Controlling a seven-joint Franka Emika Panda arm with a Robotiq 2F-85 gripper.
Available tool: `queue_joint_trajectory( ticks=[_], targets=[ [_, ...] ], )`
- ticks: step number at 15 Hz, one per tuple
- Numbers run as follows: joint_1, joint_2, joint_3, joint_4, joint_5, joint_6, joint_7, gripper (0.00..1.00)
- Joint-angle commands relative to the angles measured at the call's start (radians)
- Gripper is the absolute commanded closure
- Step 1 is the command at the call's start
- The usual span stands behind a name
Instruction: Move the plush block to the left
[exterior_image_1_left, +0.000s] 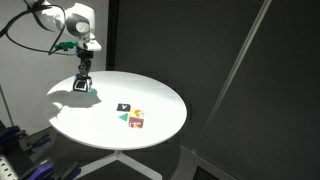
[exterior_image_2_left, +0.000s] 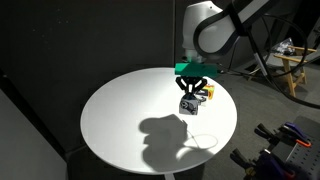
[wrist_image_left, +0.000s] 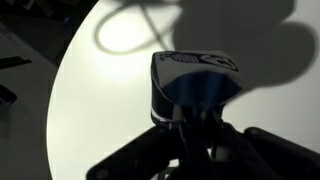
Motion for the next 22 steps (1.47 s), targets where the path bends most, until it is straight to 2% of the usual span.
queue_joint_trajectory(
  ticks=[1,8,13,22],
  targets=[
    [0.018,-0.001,0.02,-0.005,0.004,-0.01,0.065,0.95],
    [0.075,0.045,0.053,-0.005,-0.013,-0.003,0.134,0.95],
    [0.105,0.098,0.058,-0.014,-0.02,0.016,0.137,0.95],
    [0.147,0.171,0.046,-0.056,-0.052,0.147,0.11,0.95]
  ],
)
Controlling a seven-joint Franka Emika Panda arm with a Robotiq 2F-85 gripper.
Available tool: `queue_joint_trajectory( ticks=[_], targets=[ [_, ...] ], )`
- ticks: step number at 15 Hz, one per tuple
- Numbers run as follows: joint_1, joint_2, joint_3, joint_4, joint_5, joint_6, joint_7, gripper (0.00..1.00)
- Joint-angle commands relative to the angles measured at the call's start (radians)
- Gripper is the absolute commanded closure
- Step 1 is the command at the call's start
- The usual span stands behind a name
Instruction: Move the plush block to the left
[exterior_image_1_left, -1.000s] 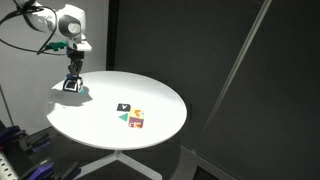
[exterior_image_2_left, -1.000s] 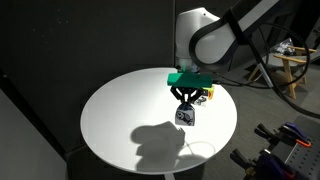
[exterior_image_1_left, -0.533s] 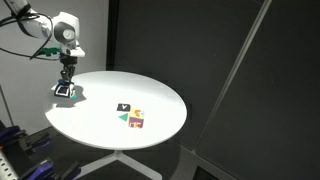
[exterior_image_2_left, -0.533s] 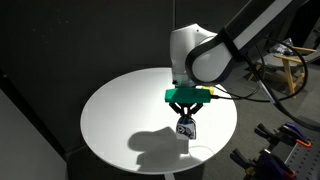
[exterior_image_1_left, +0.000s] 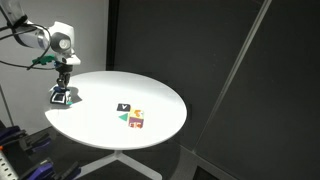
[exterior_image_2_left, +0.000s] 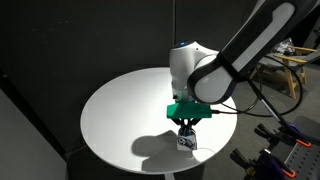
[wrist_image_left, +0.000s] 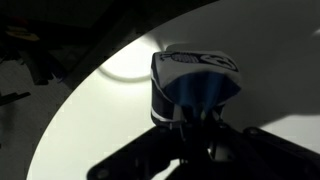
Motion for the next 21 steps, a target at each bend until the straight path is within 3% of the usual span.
queue_joint_trajectory(
  ticks=[1,2,3,5,12,21],
  targets=[
    [0.015,0.008,-0.01,-0.024,-0.025,0.057,-0.006,0.95],
    [0.018,0.012,-0.012,-0.027,-0.027,0.069,-0.006,0.93],
    [0.021,0.015,-0.014,-0.029,-0.029,0.072,-0.008,0.64],
    [0.022,0.016,-0.014,-0.033,-0.031,0.074,-0.012,0.56],
    [0.013,0.0,-0.009,-0.036,-0.026,0.054,-0.044,0.02],
    [-0.012,-0.073,-0.005,-0.058,-0.056,-0.053,-0.289,0.0]
  ],
)
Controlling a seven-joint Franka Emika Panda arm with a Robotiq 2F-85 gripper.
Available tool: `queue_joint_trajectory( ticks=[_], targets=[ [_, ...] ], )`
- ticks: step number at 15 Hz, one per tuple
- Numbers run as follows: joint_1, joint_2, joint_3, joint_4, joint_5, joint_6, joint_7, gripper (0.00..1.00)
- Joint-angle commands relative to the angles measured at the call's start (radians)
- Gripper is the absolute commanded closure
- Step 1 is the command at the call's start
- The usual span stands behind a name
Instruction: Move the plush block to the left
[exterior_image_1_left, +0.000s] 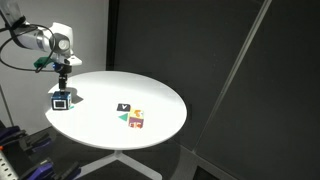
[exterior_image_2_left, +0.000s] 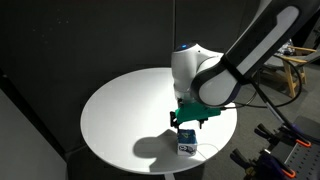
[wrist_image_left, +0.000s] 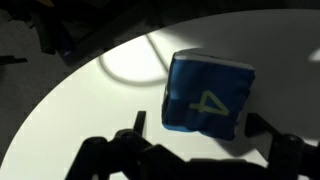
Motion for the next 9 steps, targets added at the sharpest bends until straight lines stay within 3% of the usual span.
queue_joint_trajectory(
  ticks=[1,9],
  targets=[
    [-0.018,-0.073,0.001,-0.038,-0.029,-0.063,-0.106,0.0],
    [-0.047,-0.171,-0.003,-0.095,-0.114,-0.125,-0.255,0.0]
  ],
)
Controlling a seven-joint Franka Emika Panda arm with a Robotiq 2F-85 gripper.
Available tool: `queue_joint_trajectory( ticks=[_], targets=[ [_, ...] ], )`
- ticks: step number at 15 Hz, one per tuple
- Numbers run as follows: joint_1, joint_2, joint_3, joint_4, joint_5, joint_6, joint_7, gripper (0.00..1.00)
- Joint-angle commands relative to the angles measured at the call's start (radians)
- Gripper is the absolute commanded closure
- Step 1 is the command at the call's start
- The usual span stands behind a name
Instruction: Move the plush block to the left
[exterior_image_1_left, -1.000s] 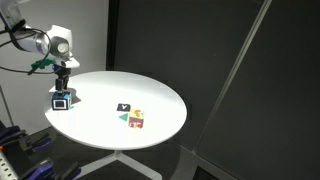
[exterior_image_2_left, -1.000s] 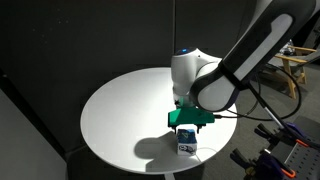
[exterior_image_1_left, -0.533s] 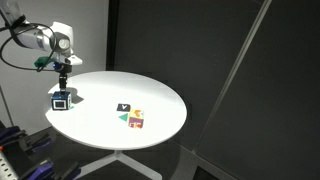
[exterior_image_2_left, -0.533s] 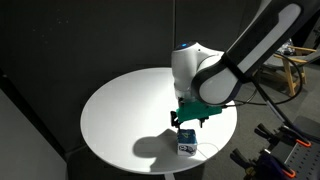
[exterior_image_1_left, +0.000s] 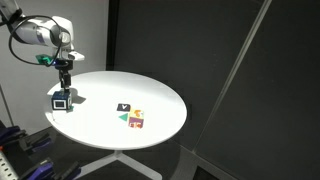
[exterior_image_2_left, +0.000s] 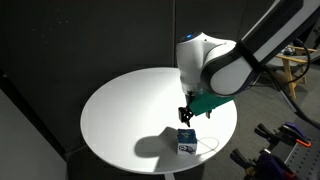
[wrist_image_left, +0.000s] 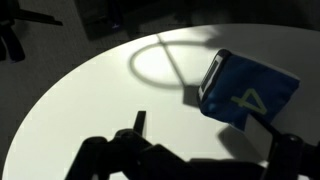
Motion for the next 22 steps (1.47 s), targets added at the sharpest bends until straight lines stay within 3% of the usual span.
queue_joint_trajectory(
  ticks=[1,13,22],
  targets=[
    [-0.024,-0.086,0.003,-0.053,-0.032,-0.021,-0.074,0.0],
    [-0.097,-0.332,0.048,-0.163,0.143,-0.055,-0.439,0.0],
    [-0.117,-0.506,0.066,-0.194,0.209,-0.232,-0.478,0.0]
  ],
)
